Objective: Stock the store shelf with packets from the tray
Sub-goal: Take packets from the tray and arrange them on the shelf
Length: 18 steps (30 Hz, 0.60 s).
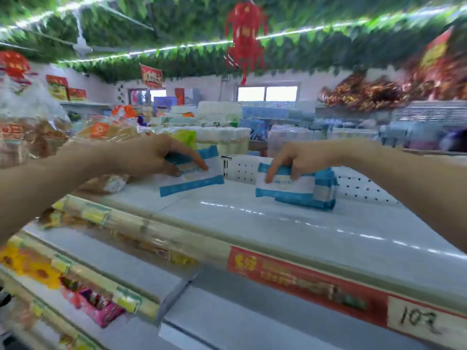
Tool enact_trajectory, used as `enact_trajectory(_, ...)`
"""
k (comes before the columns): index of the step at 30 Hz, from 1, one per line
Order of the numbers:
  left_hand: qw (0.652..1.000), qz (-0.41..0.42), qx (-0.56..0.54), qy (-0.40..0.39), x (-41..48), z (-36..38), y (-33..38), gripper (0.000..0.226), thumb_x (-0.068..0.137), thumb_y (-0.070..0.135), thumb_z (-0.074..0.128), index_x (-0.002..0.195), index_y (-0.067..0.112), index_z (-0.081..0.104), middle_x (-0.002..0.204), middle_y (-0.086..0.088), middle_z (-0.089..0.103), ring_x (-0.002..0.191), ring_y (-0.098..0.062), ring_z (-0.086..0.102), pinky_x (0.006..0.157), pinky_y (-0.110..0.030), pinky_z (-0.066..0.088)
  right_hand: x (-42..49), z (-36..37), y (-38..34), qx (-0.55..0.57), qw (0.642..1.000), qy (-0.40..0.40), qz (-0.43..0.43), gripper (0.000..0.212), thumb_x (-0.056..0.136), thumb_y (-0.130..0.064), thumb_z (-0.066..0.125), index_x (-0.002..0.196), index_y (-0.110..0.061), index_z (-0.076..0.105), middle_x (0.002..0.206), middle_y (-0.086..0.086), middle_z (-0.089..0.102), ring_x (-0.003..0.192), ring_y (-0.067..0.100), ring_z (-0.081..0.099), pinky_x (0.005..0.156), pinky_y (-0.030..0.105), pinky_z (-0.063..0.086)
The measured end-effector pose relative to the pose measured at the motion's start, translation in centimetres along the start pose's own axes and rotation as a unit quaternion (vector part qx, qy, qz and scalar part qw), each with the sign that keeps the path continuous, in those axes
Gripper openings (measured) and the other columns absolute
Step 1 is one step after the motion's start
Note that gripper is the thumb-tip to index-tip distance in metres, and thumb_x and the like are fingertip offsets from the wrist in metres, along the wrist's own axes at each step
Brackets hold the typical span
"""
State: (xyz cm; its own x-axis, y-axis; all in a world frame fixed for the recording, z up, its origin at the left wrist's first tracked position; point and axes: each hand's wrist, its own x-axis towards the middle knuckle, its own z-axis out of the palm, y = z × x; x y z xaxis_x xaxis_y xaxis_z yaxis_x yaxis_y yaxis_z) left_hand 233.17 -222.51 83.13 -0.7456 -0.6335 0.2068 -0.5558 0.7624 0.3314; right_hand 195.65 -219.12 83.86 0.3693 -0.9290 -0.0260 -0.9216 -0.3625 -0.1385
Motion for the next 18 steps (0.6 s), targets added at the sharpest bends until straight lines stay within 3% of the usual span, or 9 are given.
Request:
enact_trajectory(4,0.999,0.03,-0.011,-0.015,3.5,1.7,1.8,0.051,0.1,0.007,0.065,0.119,0.054,0.071,0.125,0.024,0.063,0.095,0.007,0.063,0.076,-0.008,0.047,-2.5,1.2,2.5,0.016,0.998,-0.023,0.053,0.066,0.087,0.006,0.06,0.111,-0.055,0.073,0.125,-0.033,0.053,0.101,0.0,0.057,0.078,0.011,0.044)
enact_trajectory(8,0.999,0.037,-0.013,-0.036,5.8,2.9,3.0,0.048,0.102,0.005,0.062,0.123,0.048,0.07,0.131,0.016,0.063,0.101,-0.001,0.065,0.08,-0.012,0.05,-3.4,2.8,3.8,0.007,0.997,-0.013,0.073,0.065,0.09,0.006,0.06,0.12,-0.051,0.07,0.142,-0.012,0.048,0.118,0.02,0.054,0.1,0.03,0.047)
enact_trajectory(11,0.998,0.045,-0.01,-0.045,7.0,3.7,3.5,0.05,0.101,0.005,0.062,0.123,0.05,0.069,0.136,0.014,0.061,0.105,-0.005,0.065,0.086,-0.017,0.053,-3.7,3.6,4.2,-0.04,0.998,0.008,0.052,0.063,0.09,0.002,0.062,0.123,-0.052,0.066,0.136,-0.012,0.049,0.123,0.015,0.049,0.114,0.039,0.039)
enact_trajectory(14,0.997,0.052,-0.022,-0.056,7.9,4.1,3.9,0.053,0.101,0.005,0.063,0.121,0.054,0.069,0.138,0.016,0.061,0.111,-0.007,0.066,0.095,-0.027,0.056,-3.7,4.4,4.6,-0.114,0.992,0.046,0.031,0.058,0.092,-0.004,0.061,0.126,-0.05,0.066,0.144,-0.007,0.045,0.131,0.016,0.042,0.117,0.038,0.033)
enact_trajectory(18,0.995,0.064,-0.038,-0.068,9.4,4.9,4.4,0.055,0.1,0.004,0.063,0.119,0.056,0.07,0.134,0.022,0.061,0.106,0.004,0.064,0.087,-0.013,0.053,-3.7,5.1,5.2,-0.157,0.983,0.091,0.016,0.052,0.092,-0.01,0.064,0.124,-0.052,0.067,0.156,-0.007,0.037,0.137,0.019,0.038,0.117,0.043,0.033)
